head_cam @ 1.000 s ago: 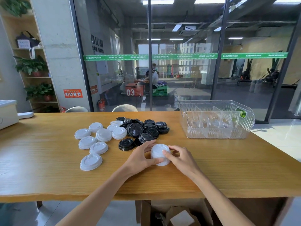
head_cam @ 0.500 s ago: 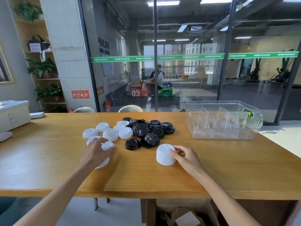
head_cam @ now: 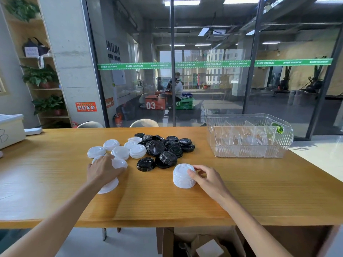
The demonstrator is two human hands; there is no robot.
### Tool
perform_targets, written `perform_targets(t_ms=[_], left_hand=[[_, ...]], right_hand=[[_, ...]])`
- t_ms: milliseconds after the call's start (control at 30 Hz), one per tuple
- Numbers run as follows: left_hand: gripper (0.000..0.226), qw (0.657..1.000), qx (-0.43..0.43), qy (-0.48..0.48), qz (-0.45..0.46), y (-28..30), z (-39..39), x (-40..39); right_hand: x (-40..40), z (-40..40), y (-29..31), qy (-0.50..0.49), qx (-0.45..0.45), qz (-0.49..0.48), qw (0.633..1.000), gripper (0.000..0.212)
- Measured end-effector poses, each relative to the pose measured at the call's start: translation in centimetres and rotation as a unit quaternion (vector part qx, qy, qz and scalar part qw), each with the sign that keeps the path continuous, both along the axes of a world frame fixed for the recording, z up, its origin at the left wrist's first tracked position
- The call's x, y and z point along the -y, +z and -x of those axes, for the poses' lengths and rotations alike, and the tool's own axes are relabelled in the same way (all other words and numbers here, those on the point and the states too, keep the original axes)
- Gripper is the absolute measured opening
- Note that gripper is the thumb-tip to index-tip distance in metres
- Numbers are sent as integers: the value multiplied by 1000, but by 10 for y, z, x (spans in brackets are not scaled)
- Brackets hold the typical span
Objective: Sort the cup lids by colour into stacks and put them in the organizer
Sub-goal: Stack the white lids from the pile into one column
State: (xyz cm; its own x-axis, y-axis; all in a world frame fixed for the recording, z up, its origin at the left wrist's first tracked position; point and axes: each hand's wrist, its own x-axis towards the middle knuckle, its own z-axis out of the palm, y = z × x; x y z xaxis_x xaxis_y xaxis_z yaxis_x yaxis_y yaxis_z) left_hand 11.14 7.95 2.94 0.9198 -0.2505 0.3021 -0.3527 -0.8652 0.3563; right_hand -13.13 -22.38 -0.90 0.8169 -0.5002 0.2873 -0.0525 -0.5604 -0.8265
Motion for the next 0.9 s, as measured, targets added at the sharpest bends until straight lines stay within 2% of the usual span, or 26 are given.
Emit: perform_targets(t_ms=[100,267,433,667,833,900], left_hand=[[46,998,27,-37,42,5,9,10],[71,986,-9,-117,119,18,29,41],[56,948,-59,-226,217,18,58,70],[59,921,-50,-328,203,4,98,107],[73,912,-44,-351,207,-9,118,129],[75,912,-46,-349,209,-14,120,133]], right_hand=[[-1,1,0,1,-1,2,1000,59],[-3,3,1,5,-1,-5,1000,58],[-3,2,1,3,-9,-12,1000,58],[-3,2,1,2,-14,-20,1000,58],[-7,5,6,19,19,-66,997,31],[-8,4,8,29,25,-83,996,41]])
